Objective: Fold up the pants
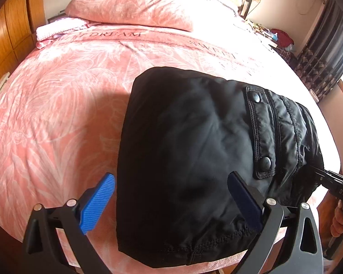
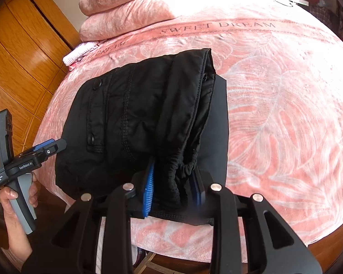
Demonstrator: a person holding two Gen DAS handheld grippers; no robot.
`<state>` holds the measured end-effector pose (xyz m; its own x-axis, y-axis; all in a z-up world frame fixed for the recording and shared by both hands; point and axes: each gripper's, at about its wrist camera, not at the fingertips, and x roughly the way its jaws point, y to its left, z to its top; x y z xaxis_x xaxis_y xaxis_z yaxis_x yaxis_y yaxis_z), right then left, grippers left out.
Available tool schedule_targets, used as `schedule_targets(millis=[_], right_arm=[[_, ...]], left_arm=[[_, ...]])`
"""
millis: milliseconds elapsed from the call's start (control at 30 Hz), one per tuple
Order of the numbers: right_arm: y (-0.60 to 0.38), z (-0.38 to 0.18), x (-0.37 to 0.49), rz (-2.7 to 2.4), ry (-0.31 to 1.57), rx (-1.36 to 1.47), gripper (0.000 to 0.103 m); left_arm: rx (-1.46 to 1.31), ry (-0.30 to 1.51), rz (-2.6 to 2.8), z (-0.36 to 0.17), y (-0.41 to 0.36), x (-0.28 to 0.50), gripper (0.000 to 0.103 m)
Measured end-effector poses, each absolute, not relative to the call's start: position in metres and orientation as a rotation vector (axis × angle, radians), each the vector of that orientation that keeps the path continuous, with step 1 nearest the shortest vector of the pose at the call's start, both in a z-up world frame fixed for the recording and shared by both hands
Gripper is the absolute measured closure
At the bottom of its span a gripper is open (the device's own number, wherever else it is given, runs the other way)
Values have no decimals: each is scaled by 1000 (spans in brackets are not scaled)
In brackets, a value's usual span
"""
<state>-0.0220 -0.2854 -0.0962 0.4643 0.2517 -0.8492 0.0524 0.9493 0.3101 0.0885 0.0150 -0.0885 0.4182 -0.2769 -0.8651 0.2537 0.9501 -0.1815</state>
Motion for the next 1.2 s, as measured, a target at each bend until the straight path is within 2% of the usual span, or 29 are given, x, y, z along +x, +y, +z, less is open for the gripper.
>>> schedule_targets(millis=[267,333,400,600,733,833,867,900,967,1000,1200], right_arm=[[-287,-115,-19,117,1109,324,71],[-285,-111,-21,114,1101,304,65],[-284,-101,-23,107,1078,268,48],[-300,-68,-3,109,1012,270,46],[-305,-72,33,83,1031,237,46],[-310,-84,50,87,1057,256,53],[-312,-88,54,94,1062,280,62],[-314,-90,57,114,1063,314,82],[-314,-91,62,159,1061,359,93],[-312,-90,64,160,1051,343,97],[-319,-72,70,152,1015,321,99]], left_arm=[[-45,1111,-316,-101,18,86,4],[-50,1114,-316,-103,21,88,4],[-53,1113,-316,-102,21,86,4],[-2,1086,-324,-95,15,83,4],[-8,1088,-335,-95,11,84,4],[-3,1091,-334,-96,9,86,4],[-1,1097,-332,-98,8,88,4],[-1,1102,-333,-100,8,89,4],[-9,1109,-332,-103,9,92,4],[-14,1113,-332,-104,9,93,4],[-31,1101,-335,-99,7,96,4]])
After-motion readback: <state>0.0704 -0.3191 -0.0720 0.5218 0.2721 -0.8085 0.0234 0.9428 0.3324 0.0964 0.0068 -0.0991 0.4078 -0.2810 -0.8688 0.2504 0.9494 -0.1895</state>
